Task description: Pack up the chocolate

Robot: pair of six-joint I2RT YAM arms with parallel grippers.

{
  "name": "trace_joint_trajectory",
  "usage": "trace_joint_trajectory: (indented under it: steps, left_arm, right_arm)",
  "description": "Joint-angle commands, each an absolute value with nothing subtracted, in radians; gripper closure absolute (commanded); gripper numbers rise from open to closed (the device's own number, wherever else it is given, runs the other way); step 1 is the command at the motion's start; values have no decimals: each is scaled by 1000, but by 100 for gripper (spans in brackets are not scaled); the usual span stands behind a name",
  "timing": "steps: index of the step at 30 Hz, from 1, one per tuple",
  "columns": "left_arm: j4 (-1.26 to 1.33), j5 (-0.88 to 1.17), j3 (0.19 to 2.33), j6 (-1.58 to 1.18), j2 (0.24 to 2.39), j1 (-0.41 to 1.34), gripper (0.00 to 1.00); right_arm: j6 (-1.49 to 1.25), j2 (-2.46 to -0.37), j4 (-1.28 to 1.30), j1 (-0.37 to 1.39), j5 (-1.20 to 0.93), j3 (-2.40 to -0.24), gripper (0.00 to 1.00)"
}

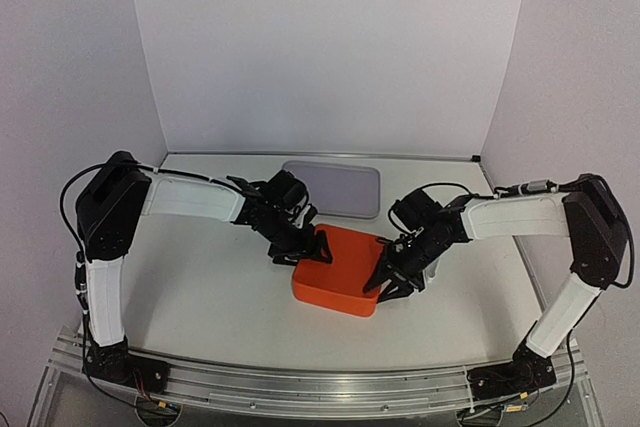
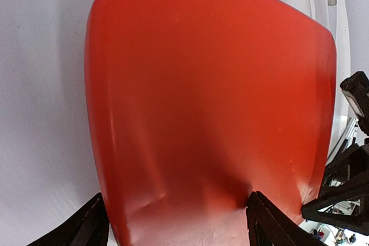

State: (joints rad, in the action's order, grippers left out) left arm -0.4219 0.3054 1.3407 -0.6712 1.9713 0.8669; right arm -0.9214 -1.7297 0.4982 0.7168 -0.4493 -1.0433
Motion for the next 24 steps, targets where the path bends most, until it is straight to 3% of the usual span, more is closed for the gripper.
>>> trace_joint_trajectory:
  steps: [1, 13, 24]
  left_arm:
    - [-529, 286, 1271, -706, 1940, 939, 21]
    - [-429, 201, 1220, -746, 1797, 896, 19]
    - [-310, 258, 1319, -623, 1881, 773, 18]
  right_arm:
    - [-824, -1820, 434, 711, -139, -1076, 63]
    - [-704, -1895, 492, 676, -141, -1246, 63]
    - [-732, -1846, 460, 709, -275, -1215, 63]
